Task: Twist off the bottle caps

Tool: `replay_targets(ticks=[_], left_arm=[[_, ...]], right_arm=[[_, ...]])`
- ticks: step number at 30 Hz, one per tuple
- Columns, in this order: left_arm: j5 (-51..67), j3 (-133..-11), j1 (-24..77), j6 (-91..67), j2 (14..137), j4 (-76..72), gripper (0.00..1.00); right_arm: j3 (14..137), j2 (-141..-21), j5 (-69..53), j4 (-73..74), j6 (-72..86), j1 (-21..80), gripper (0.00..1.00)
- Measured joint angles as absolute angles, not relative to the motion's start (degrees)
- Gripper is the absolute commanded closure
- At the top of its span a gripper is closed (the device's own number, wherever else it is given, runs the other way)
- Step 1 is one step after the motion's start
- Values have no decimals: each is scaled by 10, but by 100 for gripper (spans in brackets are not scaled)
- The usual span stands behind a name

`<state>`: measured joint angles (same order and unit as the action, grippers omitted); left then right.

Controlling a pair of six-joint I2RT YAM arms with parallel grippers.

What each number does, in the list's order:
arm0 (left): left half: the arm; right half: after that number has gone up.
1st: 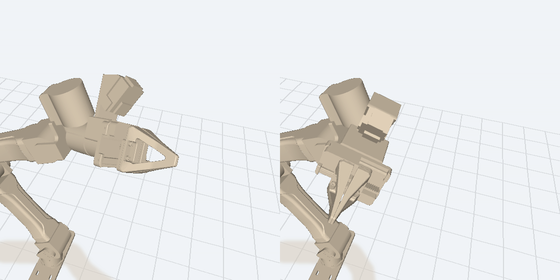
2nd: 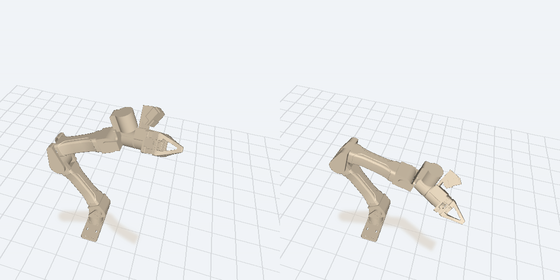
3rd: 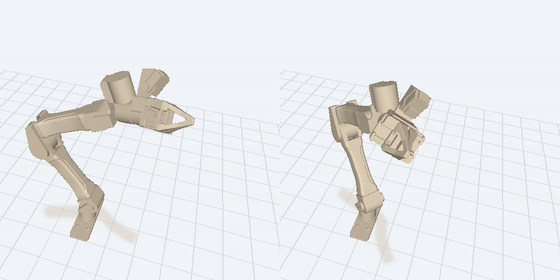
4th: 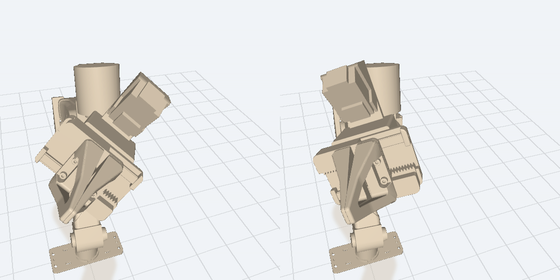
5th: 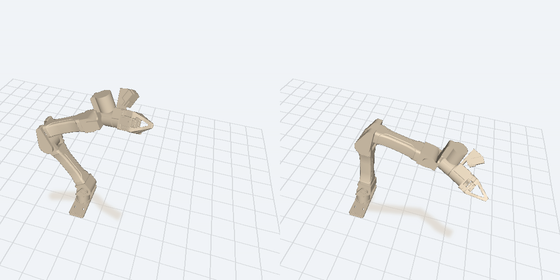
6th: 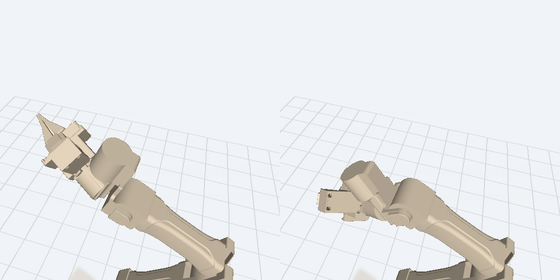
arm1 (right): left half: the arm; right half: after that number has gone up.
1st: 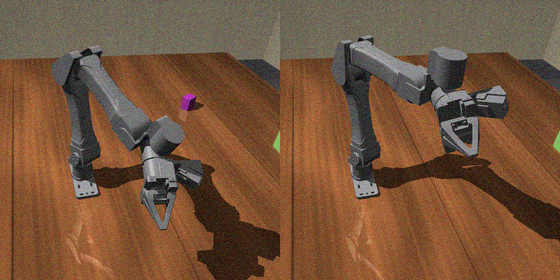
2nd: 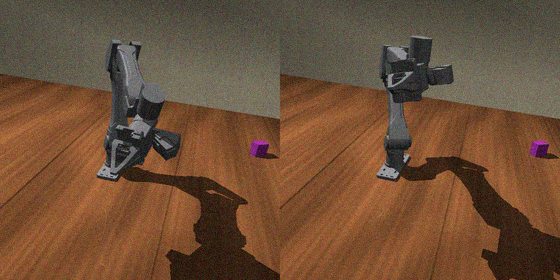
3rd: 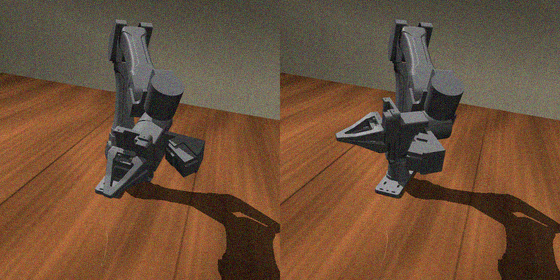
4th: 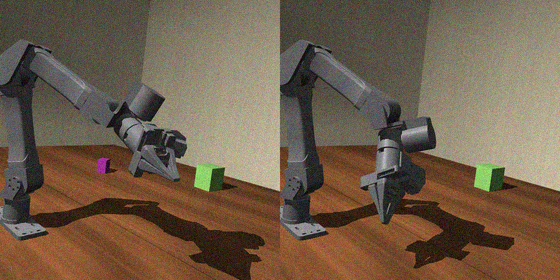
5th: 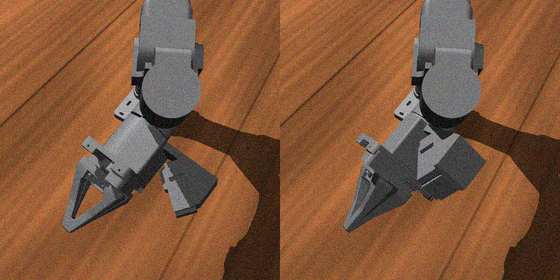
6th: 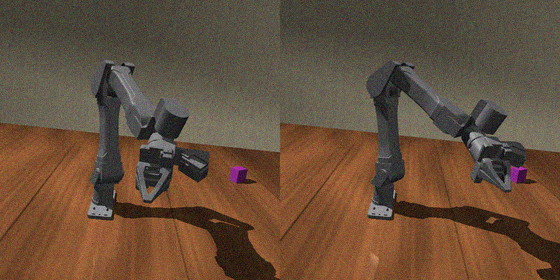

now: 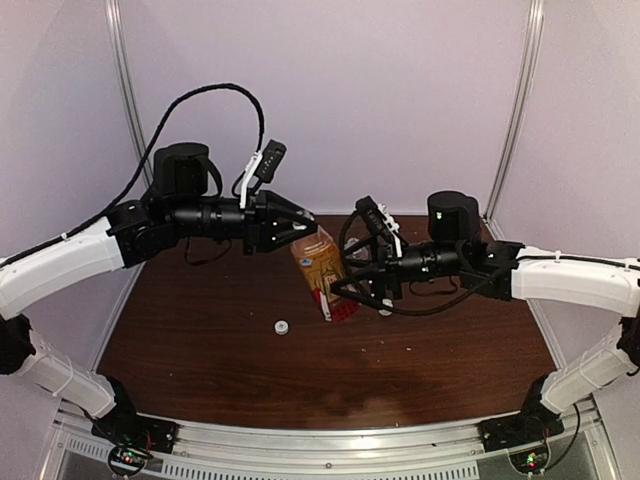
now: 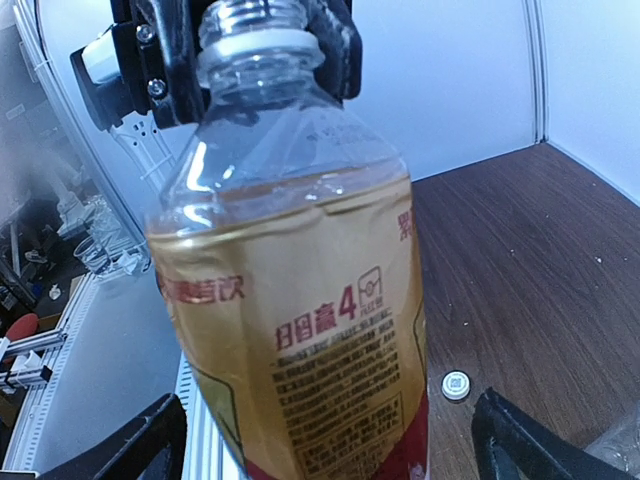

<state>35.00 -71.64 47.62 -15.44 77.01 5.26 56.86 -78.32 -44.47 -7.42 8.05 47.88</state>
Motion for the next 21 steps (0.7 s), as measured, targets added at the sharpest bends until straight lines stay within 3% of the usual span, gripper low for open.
replay_targets(ticks=[10, 21], left_arm=[[210, -716, 476, -92, 755, 144, 100], [-29, -686, 475, -74, 763, 178, 100]], right_arm=[[567, -750, -363, -46, 76, 479, 0], [517, -670, -169, -5, 121, 479, 0]])
